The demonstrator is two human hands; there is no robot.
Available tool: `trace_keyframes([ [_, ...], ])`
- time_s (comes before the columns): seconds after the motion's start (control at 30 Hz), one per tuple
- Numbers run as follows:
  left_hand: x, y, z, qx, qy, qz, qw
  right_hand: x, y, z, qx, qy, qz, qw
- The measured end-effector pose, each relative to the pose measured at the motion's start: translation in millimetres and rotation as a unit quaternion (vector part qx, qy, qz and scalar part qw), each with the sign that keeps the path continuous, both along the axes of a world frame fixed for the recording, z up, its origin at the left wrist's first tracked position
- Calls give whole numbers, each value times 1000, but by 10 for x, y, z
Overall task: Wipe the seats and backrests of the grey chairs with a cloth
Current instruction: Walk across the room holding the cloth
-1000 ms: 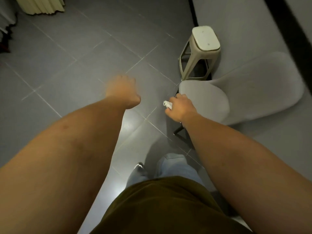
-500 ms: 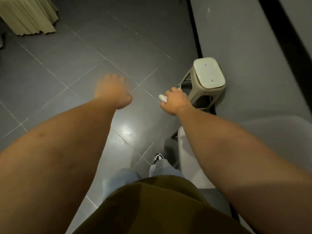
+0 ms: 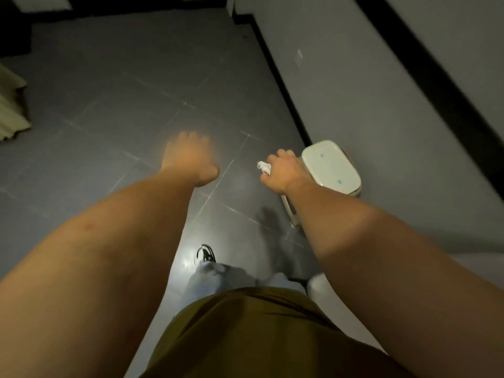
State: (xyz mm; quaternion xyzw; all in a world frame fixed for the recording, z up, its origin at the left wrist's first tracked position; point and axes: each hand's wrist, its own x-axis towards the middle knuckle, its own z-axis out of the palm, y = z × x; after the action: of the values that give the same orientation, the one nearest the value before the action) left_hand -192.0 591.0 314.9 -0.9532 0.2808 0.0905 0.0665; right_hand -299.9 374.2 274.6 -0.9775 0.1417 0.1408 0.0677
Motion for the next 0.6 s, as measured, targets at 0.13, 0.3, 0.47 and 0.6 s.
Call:
trace_keyframes([
  [0.13,1018,-311,185,-4,-8,-50,999,764,-112,183,11,-25,-58,998],
  [0.3,1863,-878,274,3,-6,-118,993,1403,-429,243,23,-21,-123,992],
  [0.47,2521,-1355,226,28,-4,-146,989,1954,-937,187,27,-20,-147,989],
  [0.6,2997,-1946,312,25,-20,-150,988,2301,-1544,123,45,-17,-176,983],
])
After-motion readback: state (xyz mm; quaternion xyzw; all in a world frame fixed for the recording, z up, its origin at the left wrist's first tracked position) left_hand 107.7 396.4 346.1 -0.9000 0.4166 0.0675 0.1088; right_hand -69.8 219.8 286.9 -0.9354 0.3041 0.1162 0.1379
